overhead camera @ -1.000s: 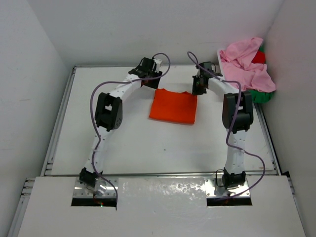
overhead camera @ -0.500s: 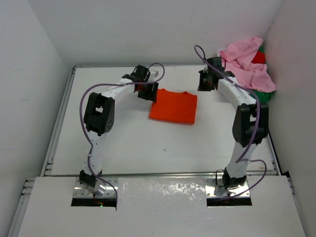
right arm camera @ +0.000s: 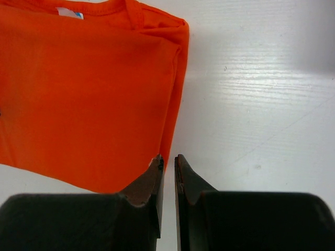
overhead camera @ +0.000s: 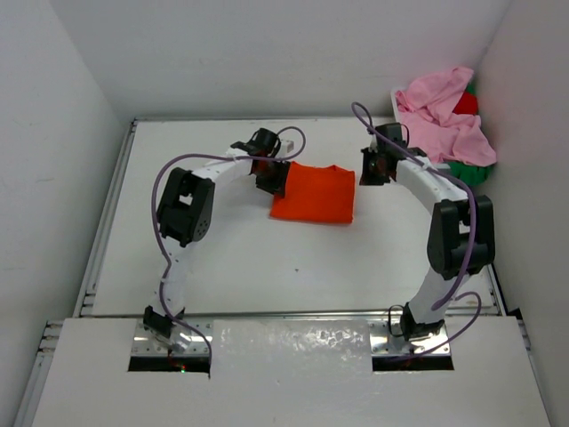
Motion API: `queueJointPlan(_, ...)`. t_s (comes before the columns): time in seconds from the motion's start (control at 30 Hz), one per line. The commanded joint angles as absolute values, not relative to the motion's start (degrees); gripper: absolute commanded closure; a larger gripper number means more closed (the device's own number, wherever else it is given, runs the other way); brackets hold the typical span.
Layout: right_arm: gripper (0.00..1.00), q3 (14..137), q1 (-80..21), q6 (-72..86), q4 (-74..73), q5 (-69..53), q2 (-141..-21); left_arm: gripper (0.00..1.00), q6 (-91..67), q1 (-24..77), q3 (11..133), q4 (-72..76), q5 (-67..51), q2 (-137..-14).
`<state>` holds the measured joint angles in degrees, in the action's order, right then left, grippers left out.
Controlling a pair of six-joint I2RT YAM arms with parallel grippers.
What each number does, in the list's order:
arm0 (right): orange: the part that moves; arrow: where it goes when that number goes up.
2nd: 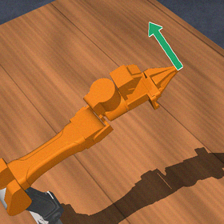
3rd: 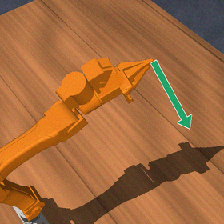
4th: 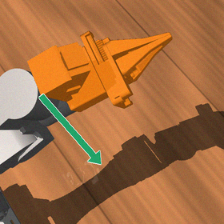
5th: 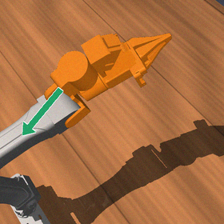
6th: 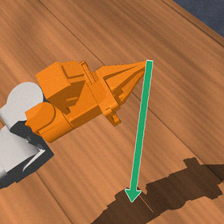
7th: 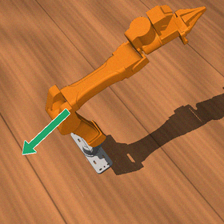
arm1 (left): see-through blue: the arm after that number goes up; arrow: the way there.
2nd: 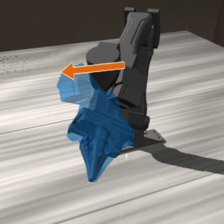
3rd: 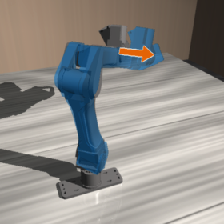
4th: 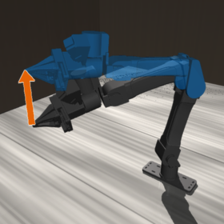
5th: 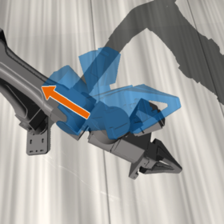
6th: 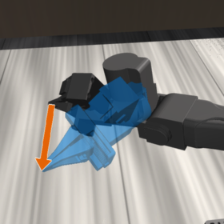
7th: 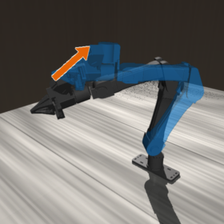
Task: Fold and stack the t-shirts
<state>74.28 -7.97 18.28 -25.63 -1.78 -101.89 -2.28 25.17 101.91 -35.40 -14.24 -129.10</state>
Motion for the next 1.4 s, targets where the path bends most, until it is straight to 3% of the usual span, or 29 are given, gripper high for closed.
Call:
queueJointPlan(0.0, 0.89, 74.27, -7.73, 19.16, -22.41, -2.37, -97.56, 0.66, -3.51, 25.05, 102.39, -34.54, -12.65, -130.16)
queueJointPlan(0.1, 0.89, 74.36, -7.73, 18.63, -22.85, -1.76, -97.03, 0.84, -3.6, 24.79, 102.83, -34.63, -13.09, -130.25)
queueJointPlan(0.13, 0.89, 74.36, -7.73, 18.37, -23.03, -1.58, -96.68, 0.94, -3.52, 24.52, 103.09, -34.63, -12.92, -129.99)
queueJointPlan(0.2, 0.89, 74.09, -7.73, 18.19, -23.03, -1.15, -96.33, 1.0, -3.43, 24.08, 103.27, -34.54, -12.4, -129.29)
queueJointPlan(0.57, 0.89, 73.92, -7.73, 16.52, -24.26, -0.09, -94.31, 1.0, 1.74, 12.23, 104.5, -36.21, -9.32, -128.23)
queueJointPlan(0.93, 0.88, 75.93, -7.73, 13.71, -26.63, 2.11, -93.08, 1.0, 12.91, -8.77, 118.72, -35.78, -0.28, -136.39)
queueJointPlan(1.07, 0.88, 77.34, -7.73, 12.57, -28.29, 2.81, -93.16, 1.0, 15.37, -12.03, 124.0, -35.25, 1.41, -140.61)
queueJointPlan(1.37, 0.88, 79.63, -7.73, 11.87, -30.84, 4.39, -93.34, 1.0, 9.87, -19.42, 128.93, -30.07, 0.97, -144.66)
